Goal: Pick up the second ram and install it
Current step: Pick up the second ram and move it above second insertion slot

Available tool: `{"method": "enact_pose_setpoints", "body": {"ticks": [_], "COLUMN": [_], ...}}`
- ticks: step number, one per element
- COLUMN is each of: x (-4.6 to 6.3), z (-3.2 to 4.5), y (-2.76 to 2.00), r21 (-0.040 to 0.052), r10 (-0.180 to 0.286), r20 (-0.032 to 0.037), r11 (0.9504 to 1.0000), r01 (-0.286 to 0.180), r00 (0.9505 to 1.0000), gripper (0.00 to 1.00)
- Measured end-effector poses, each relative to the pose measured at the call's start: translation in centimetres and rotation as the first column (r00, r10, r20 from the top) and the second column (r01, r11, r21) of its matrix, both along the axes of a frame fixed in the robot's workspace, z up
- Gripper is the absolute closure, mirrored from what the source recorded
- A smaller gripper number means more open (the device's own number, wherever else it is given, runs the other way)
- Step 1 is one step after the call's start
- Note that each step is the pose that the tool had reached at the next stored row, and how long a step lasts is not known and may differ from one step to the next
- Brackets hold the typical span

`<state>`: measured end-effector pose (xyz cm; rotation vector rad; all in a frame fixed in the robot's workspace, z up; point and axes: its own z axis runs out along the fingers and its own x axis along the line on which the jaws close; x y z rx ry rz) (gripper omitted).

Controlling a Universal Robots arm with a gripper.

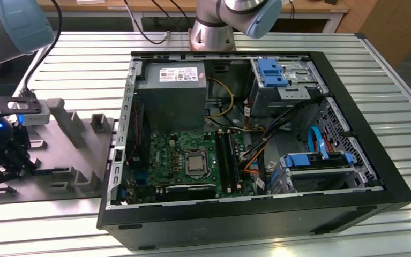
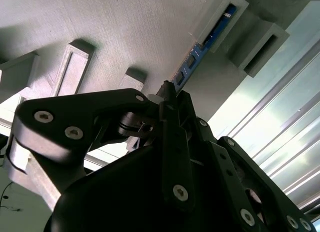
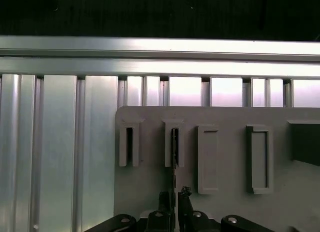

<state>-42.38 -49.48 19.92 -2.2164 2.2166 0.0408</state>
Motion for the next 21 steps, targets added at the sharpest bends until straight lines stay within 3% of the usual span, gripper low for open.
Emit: {"method": "enact_pose_setpoints", "body": {"ticks": [9,10,21], "x": [0.0,0.0,0.0], "z": [0.0,0.0,0.0], "y": [0.0,0.0,0.0], "r21": [0.0,0.0,0.0], "r10": [0.0,0.0,-0.001], "r20": [0.0,0.0,0.0], "r11": [1.0,1.0,1.0], "r01": [0.0,0.0,0.001], "r00": [1.0,1.0,1.0], "gripper": [0.8,0.87,0.89]}}
